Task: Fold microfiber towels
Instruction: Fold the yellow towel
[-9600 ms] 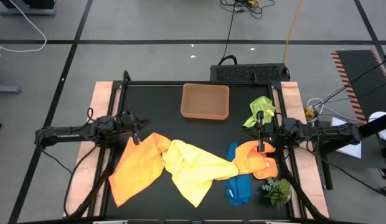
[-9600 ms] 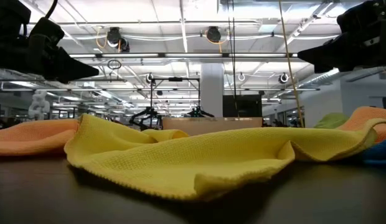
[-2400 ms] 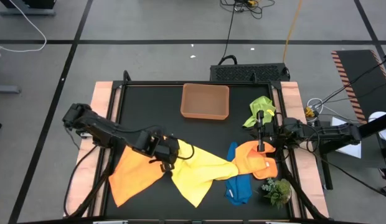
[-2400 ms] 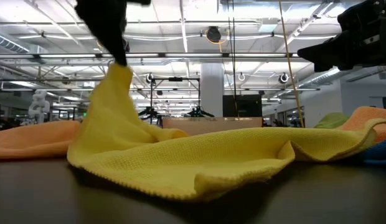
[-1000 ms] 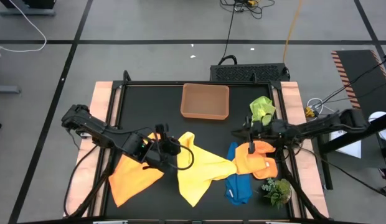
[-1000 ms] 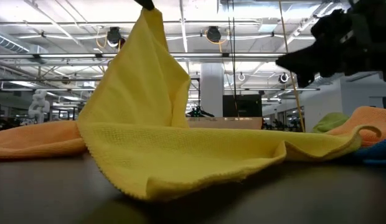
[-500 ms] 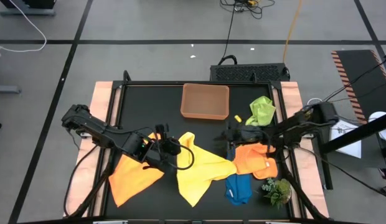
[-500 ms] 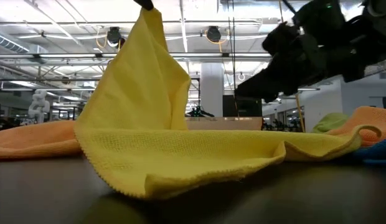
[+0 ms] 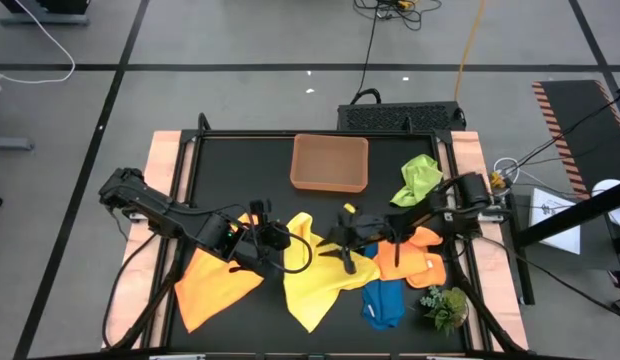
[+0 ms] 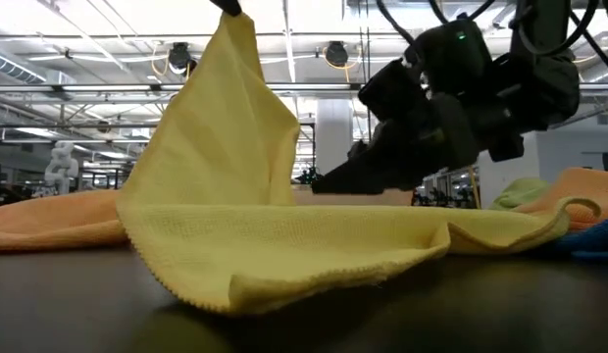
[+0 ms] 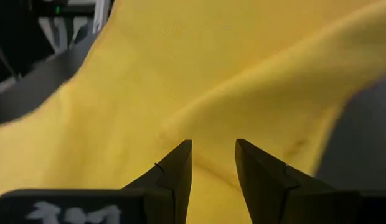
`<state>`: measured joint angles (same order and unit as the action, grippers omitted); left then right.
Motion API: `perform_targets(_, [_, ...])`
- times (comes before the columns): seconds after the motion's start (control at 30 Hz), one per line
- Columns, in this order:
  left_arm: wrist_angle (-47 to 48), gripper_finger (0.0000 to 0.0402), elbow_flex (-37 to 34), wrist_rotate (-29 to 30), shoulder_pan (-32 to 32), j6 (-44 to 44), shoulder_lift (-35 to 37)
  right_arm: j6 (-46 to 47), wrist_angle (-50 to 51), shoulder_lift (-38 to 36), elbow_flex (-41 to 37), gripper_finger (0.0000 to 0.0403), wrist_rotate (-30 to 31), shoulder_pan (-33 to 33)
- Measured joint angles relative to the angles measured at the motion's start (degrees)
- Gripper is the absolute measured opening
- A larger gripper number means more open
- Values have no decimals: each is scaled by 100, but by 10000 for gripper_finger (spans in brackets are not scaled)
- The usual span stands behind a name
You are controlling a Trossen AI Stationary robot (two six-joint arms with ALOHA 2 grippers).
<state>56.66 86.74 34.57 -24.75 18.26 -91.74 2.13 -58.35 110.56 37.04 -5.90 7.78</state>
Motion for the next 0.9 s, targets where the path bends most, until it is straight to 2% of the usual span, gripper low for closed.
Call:
perform_targets(0.13, [0,2,0,2,-1,0,0,-27,39,291,209,116,356,38])
perform_targets(0.3, [5,2,0,-5,0,2,0,-137,287,319,243,116,900,33])
perform_targets(0.77, [5,1,0,-10,-1,-57,0,170,658,317,292,115,930,-84])
perform_targets(0.9, [5,3,0,-14,-1,-56,0,170,748,317,386,98,914,-84])
